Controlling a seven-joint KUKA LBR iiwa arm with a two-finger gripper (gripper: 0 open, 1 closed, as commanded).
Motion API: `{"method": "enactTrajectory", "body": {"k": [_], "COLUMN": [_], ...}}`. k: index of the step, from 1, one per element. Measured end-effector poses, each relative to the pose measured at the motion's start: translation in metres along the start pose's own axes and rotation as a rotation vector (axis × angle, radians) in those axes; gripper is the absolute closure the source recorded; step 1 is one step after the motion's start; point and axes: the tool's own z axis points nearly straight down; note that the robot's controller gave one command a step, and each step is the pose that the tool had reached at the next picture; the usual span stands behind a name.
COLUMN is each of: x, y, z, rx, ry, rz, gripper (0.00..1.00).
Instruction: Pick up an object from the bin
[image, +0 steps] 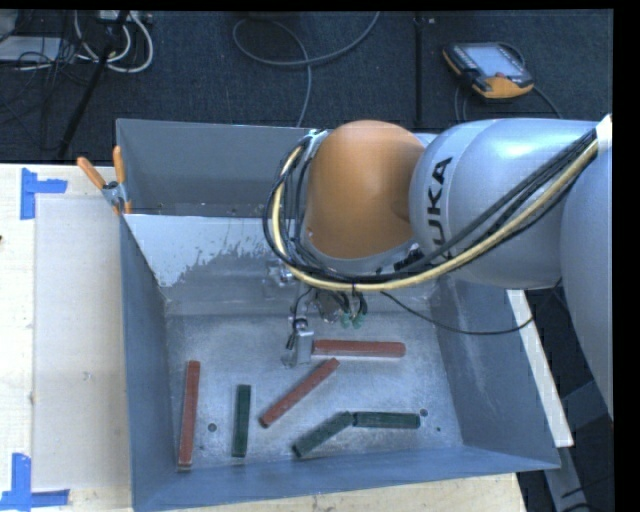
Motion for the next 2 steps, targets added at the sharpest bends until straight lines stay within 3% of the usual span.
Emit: {"method": "enactTrajectory", "body": {"k": [1, 2], "x": [0.048, 0.036], "y": [-0.001, -0.024], "z": [0.022, 0.036], "rx": [-0.001, -0.001], "ry": [0.004, 0.002], "rz": [-0.351, -0.485], "gripper": [0.00, 0.00]}}
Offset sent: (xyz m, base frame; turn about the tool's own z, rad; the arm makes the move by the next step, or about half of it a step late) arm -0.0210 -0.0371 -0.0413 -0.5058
